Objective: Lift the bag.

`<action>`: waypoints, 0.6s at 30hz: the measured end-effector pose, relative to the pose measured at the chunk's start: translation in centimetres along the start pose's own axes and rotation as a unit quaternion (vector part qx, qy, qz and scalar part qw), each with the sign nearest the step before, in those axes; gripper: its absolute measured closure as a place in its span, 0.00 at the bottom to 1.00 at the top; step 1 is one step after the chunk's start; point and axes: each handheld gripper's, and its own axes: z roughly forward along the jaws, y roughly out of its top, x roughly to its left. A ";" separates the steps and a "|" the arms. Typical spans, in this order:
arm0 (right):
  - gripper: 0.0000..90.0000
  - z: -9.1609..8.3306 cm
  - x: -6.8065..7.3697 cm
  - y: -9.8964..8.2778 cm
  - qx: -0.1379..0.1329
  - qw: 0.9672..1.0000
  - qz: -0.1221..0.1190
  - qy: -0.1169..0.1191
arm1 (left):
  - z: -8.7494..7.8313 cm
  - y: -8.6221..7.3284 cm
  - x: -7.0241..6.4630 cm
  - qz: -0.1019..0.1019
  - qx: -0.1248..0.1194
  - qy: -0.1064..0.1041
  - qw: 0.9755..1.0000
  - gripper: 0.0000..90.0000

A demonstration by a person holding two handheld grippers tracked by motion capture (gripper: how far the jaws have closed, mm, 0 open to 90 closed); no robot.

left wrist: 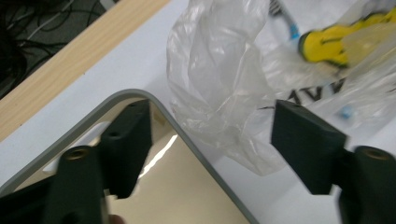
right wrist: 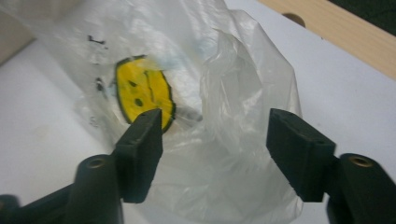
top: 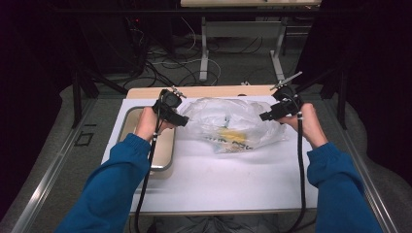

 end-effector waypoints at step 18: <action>0.00 -2.1 4.4 -5.9 -0.069 0.996 -0.049 0.023 | -4.2 -6.4 -3.0 0.018 -0.076 -0.009 0.997 0.01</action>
